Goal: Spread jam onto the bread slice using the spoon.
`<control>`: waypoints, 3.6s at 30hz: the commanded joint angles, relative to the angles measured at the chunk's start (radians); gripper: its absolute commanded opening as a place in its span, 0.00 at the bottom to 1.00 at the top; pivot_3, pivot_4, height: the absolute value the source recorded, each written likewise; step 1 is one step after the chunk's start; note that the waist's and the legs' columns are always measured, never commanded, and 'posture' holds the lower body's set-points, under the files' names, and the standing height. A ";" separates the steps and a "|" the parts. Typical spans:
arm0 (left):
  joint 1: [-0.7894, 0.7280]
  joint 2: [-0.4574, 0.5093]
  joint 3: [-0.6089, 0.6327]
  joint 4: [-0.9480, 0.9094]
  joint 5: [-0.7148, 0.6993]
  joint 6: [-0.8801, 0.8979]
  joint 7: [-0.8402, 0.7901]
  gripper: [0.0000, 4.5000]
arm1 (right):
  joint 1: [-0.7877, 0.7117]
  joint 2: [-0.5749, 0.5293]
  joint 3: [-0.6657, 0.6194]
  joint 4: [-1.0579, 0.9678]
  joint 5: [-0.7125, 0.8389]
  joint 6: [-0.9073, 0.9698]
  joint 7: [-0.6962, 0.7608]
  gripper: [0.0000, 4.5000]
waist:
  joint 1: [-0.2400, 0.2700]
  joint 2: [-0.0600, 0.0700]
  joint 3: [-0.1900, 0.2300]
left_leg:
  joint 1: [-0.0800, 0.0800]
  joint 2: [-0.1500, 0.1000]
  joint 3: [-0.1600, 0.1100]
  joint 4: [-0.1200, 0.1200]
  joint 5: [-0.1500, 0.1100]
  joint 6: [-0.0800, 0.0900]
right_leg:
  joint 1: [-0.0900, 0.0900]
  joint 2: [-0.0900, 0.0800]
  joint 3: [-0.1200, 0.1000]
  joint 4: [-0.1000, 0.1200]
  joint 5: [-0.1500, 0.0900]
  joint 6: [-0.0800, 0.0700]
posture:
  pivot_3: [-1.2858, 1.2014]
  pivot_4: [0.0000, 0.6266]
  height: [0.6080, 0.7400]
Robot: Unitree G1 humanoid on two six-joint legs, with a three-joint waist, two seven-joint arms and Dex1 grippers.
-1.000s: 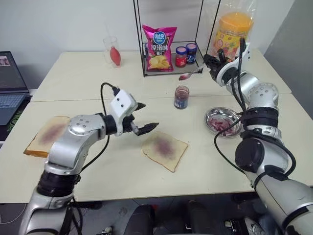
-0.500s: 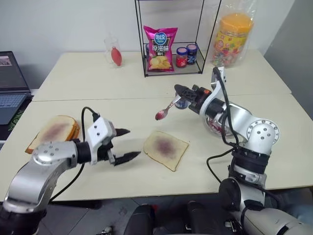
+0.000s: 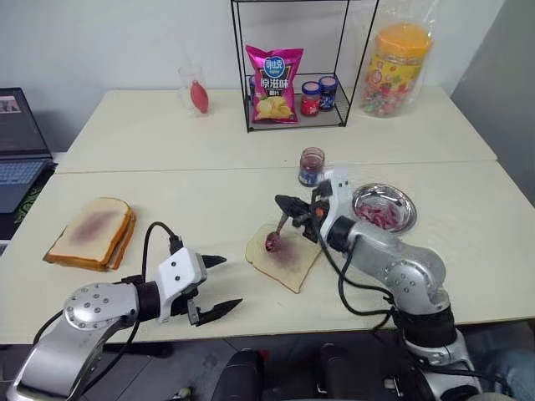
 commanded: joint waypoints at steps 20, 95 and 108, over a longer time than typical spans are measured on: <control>-0.078 -0.011 -0.048 0.013 0.032 -0.029 0.020 1.00 | 0.074 -0.180 0.133 -0.121 -0.371 -0.420 0.284 0.00 | 0.003 -0.001 0.000 | 0.000 0.000 0.000 0.000 0.000 0.000 | 0.001 0.000 0.000 0.000 0.000 0.000 | 0.52 0.24 1.00; -0.100 0.012 -0.072 0.057 0.069 -0.085 -0.030 1.00 | 0.103 0.071 -0.552 0.238 0.651 0.332 -0.365 0.00 | 0.002 -0.002 -0.001 | 0.001 0.001 0.001 -0.004 0.000 0.001 | 0.003 0.001 0.001 -0.006 0.001 0.002 | 0.52 0.24 1.00; -0.089 0.014 -0.070 0.057 0.062 -0.095 -0.036 1.00 | -0.014 0.181 -0.501 0.332 0.644 0.185 -0.426 0.00 | -0.003 -0.002 -0.001 | 0.001 0.002 0.002 -0.004 -0.001 0.002 | 0.003 0.002 0.002 -0.009 0.003 0.003 | 0.52 0.24 1.00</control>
